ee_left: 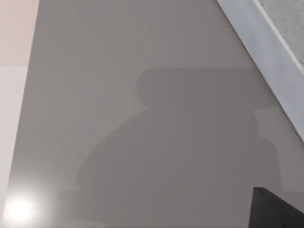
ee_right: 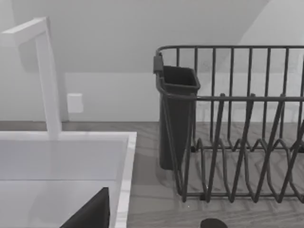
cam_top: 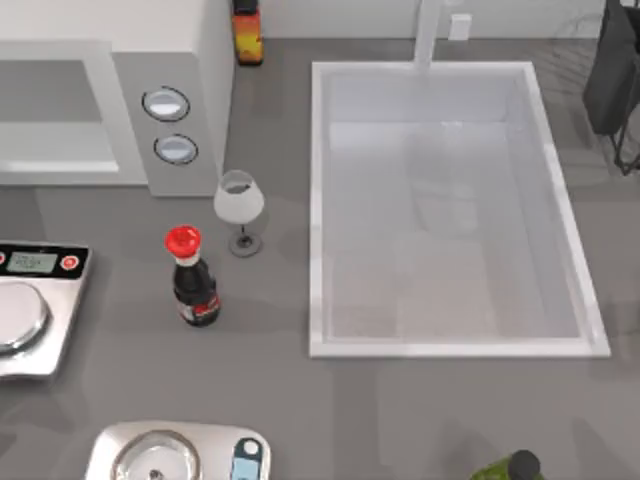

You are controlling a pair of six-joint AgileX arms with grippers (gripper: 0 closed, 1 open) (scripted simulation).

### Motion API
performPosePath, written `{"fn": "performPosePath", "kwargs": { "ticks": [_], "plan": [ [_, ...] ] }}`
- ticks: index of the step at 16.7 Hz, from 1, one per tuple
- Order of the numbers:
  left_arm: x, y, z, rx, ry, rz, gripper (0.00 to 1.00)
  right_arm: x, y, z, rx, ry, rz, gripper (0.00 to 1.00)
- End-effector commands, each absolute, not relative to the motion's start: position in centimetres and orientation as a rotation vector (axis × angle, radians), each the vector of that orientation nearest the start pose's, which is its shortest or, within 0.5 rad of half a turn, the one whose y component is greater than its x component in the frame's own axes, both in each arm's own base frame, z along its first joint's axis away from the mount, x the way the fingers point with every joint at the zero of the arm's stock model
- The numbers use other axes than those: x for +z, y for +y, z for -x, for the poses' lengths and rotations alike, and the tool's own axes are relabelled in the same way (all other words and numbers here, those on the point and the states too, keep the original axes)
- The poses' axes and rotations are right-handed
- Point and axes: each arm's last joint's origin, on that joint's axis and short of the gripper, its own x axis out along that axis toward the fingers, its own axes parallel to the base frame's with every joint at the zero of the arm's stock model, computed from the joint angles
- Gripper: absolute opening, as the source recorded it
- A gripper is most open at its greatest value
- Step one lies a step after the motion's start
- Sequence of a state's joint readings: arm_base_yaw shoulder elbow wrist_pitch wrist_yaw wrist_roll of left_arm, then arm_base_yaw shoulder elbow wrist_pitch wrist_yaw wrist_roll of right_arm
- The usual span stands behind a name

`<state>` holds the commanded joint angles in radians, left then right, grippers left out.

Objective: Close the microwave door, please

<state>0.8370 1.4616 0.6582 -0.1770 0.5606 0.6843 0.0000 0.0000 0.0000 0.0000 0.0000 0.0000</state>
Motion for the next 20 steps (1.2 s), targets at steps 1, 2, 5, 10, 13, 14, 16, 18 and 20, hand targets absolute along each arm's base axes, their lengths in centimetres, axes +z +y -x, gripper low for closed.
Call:
{"fn": "performPosePath", "kwargs": {
  "ticks": [1, 2, 5, 10, 13, 14, 16, 18, 20],
  "plan": [
    [14.9, 18.0, -18.8, -0.006, 0.782, -0.011, 0.00, 16.0, -0.1, -10.6, 0.000, 0.000, 0.000, 1.00],
    [15.0, 17.2, -18.9, -0.003, 0.785, -0.011, 0.00, 16.0, -0.1, -10.6, 0.000, 0.000, 0.000, 1.00],
    [15.2, 13.6, -19.2, -0.011, 0.787, -0.017, 0.00, 16.0, -0.1, -10.6, 0.000, 0.000, 0.000, 1.00],
    [15.0, 8.7, -18.6, -0.009, 0.777, -0.012, 0.00, 16.0, -0.1, -10.6, 0.000, 0.000, 0.000, 1.00],
    [14.9, 8.5, -18.6, -0.008, 0.777, -0.012, 0.00, 16.0, -0.1, -10.6, 0.000, 0.000, 0.000, 1.00],
    [15.3, 8.8, -18.8, 0.003, 0.766, -0.019, 0.00, 16.0, -0.1, -10.6, 0.000, 0.000, 0.000, 1.00],
    [15.3, 8.5, -18.9, 0.004, 0.770, -0.018, 0.00, 16.0, -0.1, -10.6, 0.000, 0.000, 0.000, 1.00],
    [15.3, 7.5, -19.1, 0.007, 0.780, -0.015, 0.00, 16.0, -0.1, -10.6, 0.000, 0.000, 0.000, 1.00],
    [15.3, 5.8, -19.4, 0.004, 0.790, -0.017, 0.00, 16.0, -0.1, -10.6, 0.000, 0.000, 0.000, 1.00]
  ]
}}
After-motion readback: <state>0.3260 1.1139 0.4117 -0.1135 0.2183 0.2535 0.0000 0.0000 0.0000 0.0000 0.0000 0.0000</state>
